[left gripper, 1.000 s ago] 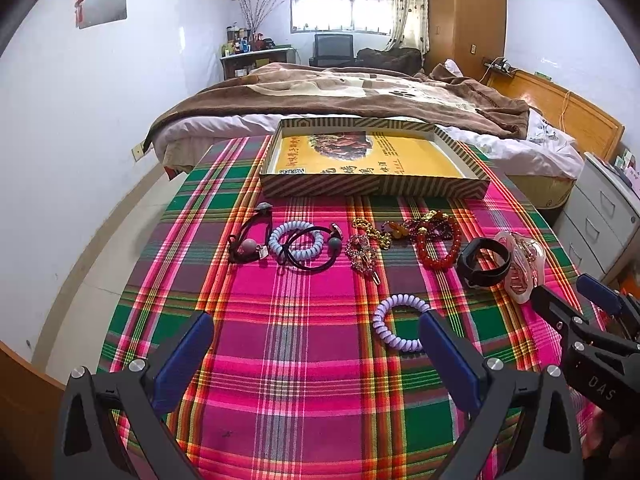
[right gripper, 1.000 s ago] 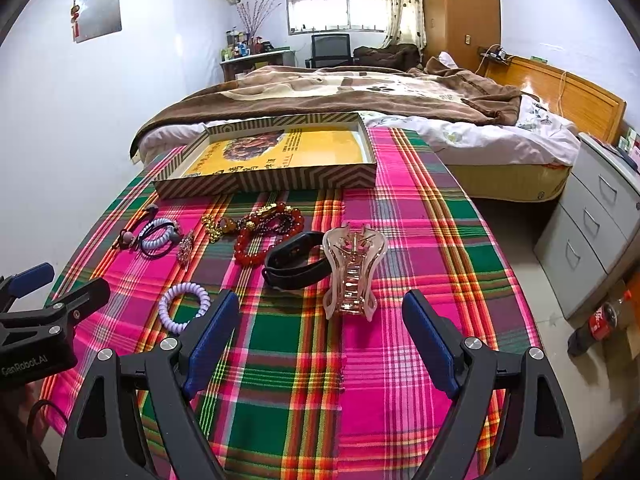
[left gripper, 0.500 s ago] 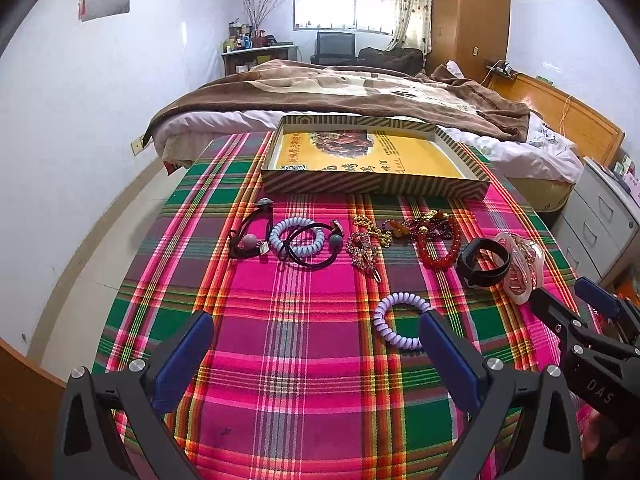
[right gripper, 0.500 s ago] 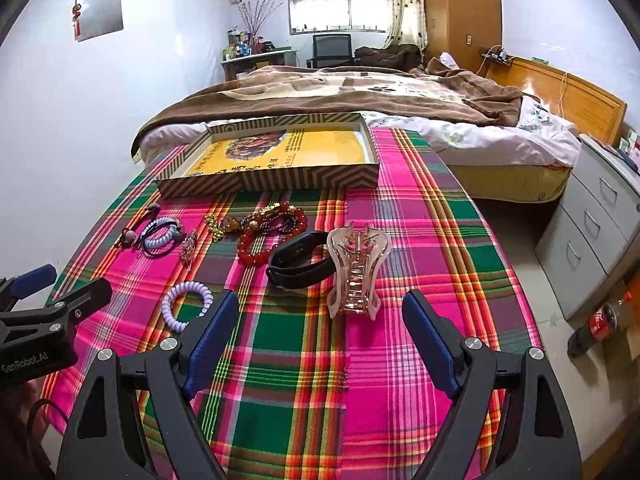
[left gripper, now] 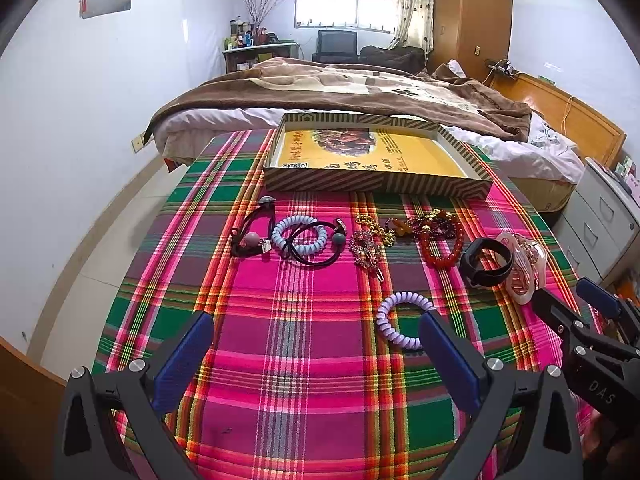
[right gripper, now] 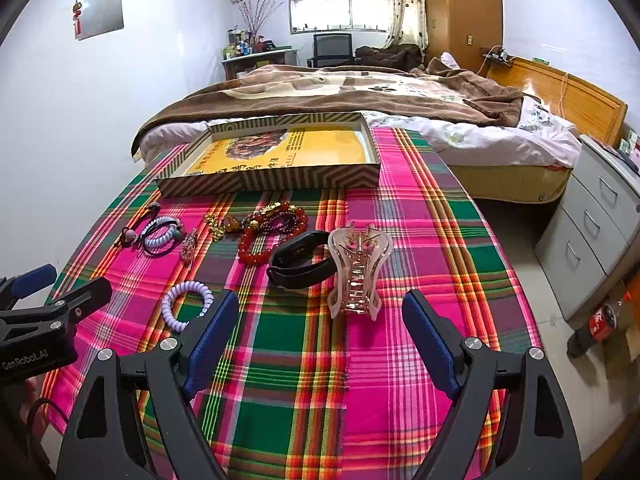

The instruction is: Organize jewelry

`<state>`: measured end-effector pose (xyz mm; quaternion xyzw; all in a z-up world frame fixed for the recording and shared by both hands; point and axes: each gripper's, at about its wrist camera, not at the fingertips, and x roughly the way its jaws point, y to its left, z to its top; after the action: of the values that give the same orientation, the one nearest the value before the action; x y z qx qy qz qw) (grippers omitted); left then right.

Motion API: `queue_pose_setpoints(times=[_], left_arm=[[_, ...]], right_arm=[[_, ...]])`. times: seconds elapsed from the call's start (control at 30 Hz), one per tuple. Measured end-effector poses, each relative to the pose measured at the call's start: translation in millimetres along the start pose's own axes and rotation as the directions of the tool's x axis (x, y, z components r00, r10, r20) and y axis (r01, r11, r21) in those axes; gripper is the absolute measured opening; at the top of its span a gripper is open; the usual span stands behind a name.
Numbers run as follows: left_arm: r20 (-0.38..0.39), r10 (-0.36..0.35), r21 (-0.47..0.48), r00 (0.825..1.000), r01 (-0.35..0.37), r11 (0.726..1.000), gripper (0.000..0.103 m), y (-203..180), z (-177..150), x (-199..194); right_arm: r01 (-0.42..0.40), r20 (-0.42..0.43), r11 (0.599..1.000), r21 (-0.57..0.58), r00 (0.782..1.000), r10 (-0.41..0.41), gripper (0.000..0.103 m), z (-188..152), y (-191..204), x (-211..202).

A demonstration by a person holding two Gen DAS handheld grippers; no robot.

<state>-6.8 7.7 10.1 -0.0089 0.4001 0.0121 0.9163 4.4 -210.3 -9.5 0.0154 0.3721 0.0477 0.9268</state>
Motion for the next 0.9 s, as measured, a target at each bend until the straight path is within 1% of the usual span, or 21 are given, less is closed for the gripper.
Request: queue_pose_setpoints(times=[0.6,0.7,0.83,0.9], left_arm=[[-0.01,-0.006,-0.003,1.0,0.006,1.0,0.103,-1.1,-0.6,1.3],[-0.023,-0.033,-0.019,0.999,0.033,0.999,0.103,3.4,-1.1,3.7],[-0.024,-0.103,-0.065,0.994,0.102,0.993,0.103,16.9,-3.3,7.8],[-0.038,-0.129,-0.074,0.991,0.126,0.989,0.103,23.2,-5.2,11.7]], right_arm=[[0.001,-0.005,1.0,0.0,1.0,-0.001,0.084,-0.2,1.1,0.9],[-0.007,0.002,1.0,0.001,1.0,0.007,0.084,-1.9,-2.0,0.1],[0.002,-0.003,1.0,0.026,1.0,-0.002,0.084,-5.6,-15.5,2.3],[0.002,-0.008,0.999,0.052,1.0,-0.002,0.084,-8.4,-26.5,3.9]])
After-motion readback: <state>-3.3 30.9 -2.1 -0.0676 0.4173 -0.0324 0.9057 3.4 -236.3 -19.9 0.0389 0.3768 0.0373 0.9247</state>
